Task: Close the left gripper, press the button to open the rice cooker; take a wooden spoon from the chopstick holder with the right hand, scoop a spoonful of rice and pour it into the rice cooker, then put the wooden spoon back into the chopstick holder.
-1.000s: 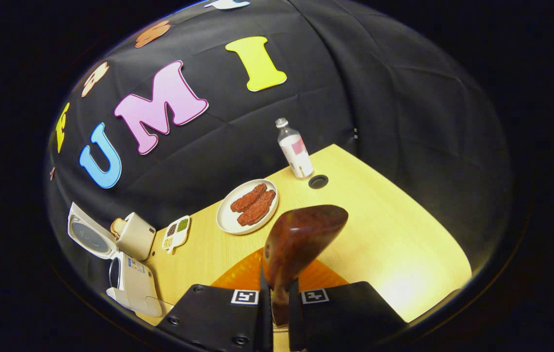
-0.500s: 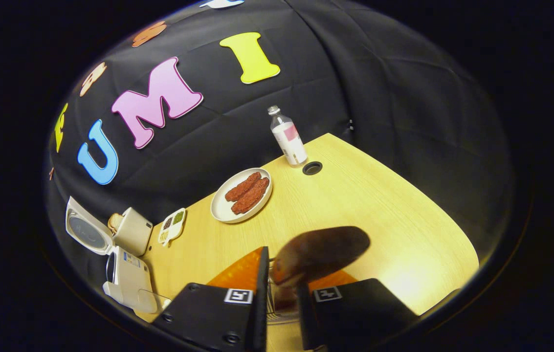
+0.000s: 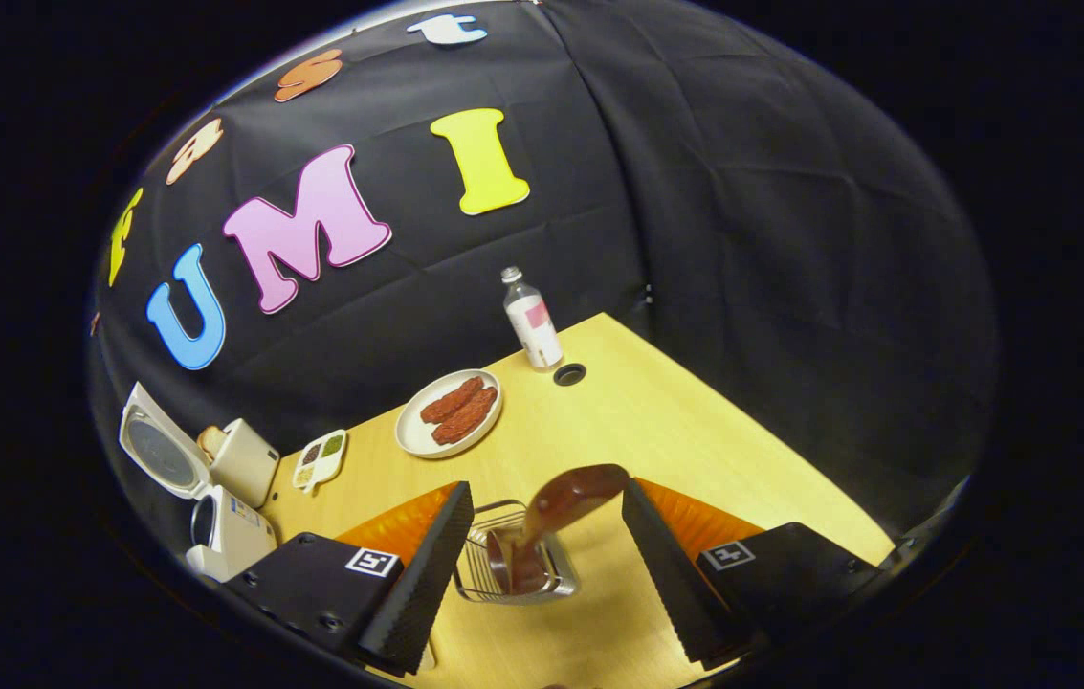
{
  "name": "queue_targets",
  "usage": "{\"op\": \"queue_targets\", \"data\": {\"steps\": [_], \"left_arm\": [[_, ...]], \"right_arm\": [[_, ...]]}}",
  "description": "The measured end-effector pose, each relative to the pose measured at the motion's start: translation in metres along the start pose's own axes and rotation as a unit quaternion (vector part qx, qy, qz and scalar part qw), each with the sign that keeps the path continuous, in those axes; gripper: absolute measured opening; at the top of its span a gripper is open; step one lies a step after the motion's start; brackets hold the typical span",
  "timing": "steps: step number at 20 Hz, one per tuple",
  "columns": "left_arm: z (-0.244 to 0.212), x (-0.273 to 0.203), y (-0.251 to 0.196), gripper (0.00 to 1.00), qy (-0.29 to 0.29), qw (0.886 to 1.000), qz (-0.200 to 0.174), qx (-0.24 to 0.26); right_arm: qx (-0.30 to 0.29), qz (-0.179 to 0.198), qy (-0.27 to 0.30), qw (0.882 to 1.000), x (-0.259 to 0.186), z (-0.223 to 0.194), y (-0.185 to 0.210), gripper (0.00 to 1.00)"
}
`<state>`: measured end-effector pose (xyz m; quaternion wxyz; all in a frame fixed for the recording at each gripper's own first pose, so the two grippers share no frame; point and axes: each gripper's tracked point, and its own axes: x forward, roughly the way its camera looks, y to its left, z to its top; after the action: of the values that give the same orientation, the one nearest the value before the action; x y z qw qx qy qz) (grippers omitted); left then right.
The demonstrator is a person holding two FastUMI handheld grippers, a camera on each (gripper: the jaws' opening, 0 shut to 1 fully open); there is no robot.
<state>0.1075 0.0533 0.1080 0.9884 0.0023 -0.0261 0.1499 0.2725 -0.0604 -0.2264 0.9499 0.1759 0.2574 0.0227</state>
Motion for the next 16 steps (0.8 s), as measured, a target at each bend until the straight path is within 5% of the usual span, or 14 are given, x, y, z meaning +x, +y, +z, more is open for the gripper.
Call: {"op": "queue_targets", "data": {"steps": [9,16], "left_arm": [[0.039,0.131,0.036,0.94,-0.009,0.997,-0.04,-0.06],[0.041,0.243,0.053,0.93,0.007,0.996,-0.068,-0.056]], "right_arm": [[0.027,-0.099,0.005,0.995,-0.098,-0.044,-0.056,0.99],[-0.011,-0.122,0.025,0.992,-0.154,-0.075,-0.063,0.99]]}}
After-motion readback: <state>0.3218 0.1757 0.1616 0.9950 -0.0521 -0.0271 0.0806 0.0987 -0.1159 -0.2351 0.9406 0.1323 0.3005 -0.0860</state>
